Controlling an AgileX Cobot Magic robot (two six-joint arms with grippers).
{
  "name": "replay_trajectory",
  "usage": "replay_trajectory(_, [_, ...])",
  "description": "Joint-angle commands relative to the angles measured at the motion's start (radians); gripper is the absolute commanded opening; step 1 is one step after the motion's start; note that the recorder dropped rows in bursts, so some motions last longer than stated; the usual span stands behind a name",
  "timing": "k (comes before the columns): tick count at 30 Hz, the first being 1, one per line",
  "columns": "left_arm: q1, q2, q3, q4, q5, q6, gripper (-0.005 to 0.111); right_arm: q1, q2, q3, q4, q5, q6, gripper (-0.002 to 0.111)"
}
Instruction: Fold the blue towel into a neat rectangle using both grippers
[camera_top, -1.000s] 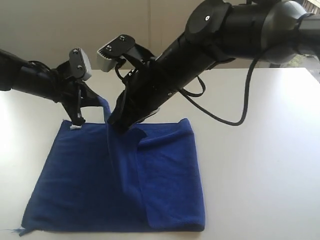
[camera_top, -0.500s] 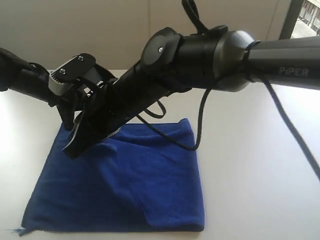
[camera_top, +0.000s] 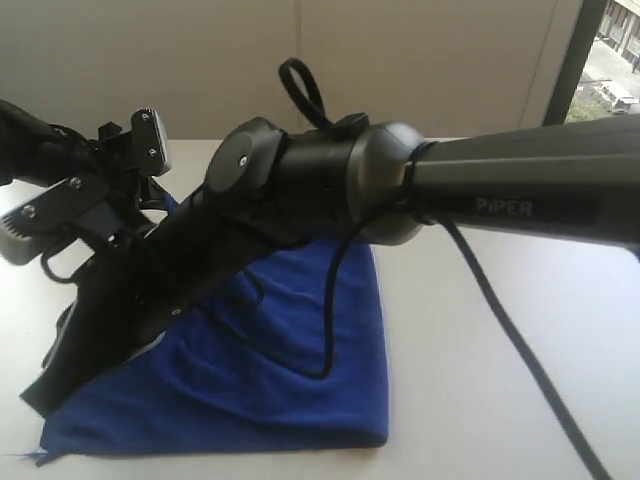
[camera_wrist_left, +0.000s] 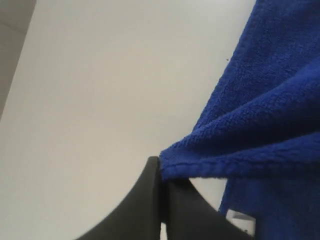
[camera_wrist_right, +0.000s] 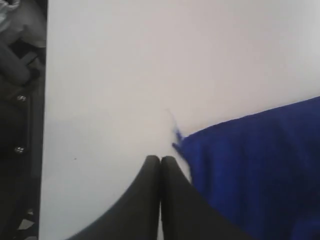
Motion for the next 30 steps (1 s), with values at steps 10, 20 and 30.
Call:
replay_trajectory(10, [0.005, 0.035, -0.004, -0.026, 0.003, 0.158, 0.000, -0.004, 0.019, 0.002, -0.138, -0.061, 0.012, 0.013])
replay_trajectory(20, [0.005, 0.035, -0.004, -0.026, 0.003, 0.158, 0.000, -0.004, 0.121, 0.002, -0.268, -0.294, -0.071, 0.038])
replay_trajectory(30, [0.005, 0.034, -0.004, -0.026, 0.022, 0.158, 0.000, -0.004, 0.208, 0.002, -0.276, -0.357, -0.084, 0.038])
